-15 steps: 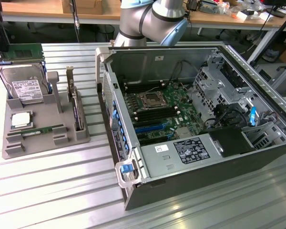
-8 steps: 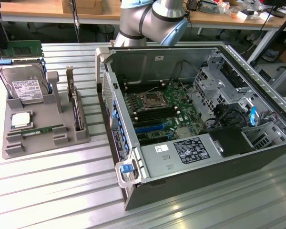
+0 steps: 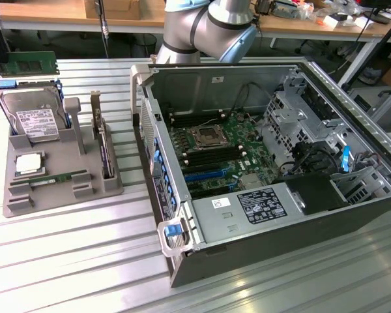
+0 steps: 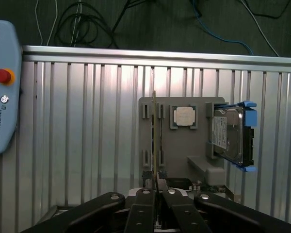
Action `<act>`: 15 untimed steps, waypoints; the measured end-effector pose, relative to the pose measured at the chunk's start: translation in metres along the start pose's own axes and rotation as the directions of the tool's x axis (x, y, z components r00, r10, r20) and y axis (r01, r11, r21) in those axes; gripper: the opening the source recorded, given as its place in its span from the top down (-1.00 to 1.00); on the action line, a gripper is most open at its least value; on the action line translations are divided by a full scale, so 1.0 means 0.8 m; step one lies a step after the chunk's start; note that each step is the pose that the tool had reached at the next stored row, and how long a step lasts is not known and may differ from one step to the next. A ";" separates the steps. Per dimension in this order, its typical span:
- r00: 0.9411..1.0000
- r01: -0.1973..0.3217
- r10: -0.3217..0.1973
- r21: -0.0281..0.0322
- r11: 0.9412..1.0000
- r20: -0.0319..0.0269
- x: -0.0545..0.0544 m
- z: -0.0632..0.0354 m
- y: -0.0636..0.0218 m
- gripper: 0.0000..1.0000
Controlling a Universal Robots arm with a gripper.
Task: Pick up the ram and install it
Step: 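Pick up the ram and move it above insertion slot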
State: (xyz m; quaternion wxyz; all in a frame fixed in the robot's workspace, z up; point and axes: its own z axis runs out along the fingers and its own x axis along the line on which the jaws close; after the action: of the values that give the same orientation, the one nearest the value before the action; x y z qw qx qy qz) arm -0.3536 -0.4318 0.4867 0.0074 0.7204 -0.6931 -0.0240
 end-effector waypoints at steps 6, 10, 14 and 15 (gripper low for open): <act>1.000 0.000 0.000 0.000 1.000 0.000 0.000 0.000 -0.001 0.76; 1.000 0.000 0.000 0.000 1.000 0.000 0.000 0.001 -0.008 0.76; 1.000 0.000 0.000 0.000 1.000 0.000 0.001 0.004 -0.012 0.76; 1.000 0.000 0.000 0.000 1.000 -0.001 0.001 0.004 -0.013 0.76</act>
State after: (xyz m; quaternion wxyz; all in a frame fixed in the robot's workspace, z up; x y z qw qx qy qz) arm -0.3432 -0.4318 0.4829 0.0076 0.7204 -0.6931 -0.0239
